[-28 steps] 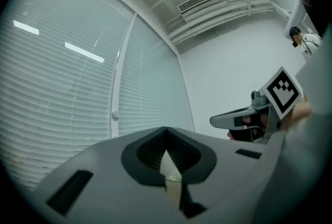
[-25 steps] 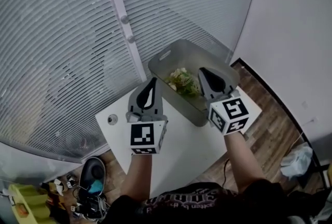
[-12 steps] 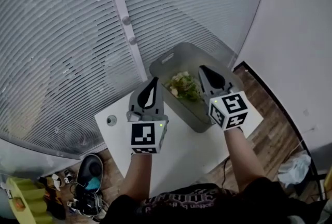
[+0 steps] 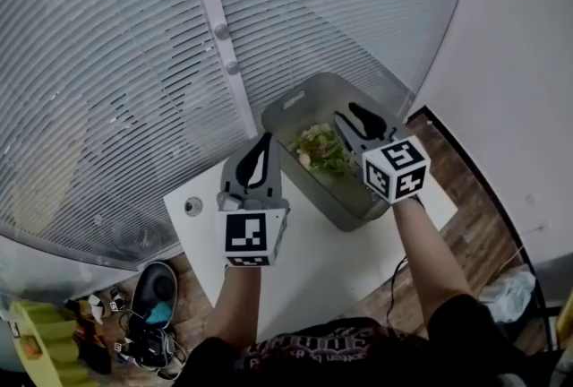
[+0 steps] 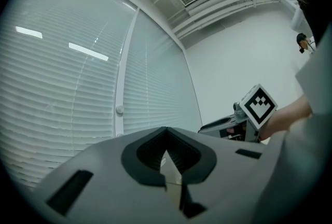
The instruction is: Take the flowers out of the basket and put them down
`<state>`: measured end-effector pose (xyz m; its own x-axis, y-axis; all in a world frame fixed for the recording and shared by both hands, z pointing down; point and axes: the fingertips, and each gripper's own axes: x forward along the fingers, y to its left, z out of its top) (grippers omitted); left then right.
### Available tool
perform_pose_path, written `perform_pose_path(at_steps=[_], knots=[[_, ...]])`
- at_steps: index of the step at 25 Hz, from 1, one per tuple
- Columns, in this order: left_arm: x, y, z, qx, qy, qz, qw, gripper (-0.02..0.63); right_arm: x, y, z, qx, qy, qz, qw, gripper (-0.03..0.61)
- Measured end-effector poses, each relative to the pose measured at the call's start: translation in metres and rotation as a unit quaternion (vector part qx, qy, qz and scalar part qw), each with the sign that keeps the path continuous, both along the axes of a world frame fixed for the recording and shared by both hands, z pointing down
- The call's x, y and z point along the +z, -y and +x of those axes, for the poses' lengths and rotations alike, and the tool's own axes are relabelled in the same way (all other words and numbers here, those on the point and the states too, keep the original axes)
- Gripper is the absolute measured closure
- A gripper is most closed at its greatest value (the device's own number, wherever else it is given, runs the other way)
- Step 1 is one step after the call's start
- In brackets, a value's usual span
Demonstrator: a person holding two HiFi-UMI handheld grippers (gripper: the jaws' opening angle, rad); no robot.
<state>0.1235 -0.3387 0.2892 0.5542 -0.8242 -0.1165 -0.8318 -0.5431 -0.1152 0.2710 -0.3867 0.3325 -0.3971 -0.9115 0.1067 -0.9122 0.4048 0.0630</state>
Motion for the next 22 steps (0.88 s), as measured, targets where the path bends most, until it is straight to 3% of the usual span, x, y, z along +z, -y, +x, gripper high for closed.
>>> perform_pose_path(at_steps=[5,16,22], knots=[[0.002,0.003,-0.001,-0.004,0.003,-0.001,1.0,0.615,0.034,0.031,-0.003,-0.026,-0.041,-0.042,0.998,0.345],[0.004,0.007,-0.015,-0.021,0.006,-0.007,0.9997,0.615,0.137,0.072,0.001,-0.053,-0.107,-0.169,0.978,0.249],[0.013,0.01,-0.024,-0.035,0.01,-0.011,0.9993,0.615,0.175,0.084,0.005,-0.055,-0.092,-0.226,0.968,0.227]])
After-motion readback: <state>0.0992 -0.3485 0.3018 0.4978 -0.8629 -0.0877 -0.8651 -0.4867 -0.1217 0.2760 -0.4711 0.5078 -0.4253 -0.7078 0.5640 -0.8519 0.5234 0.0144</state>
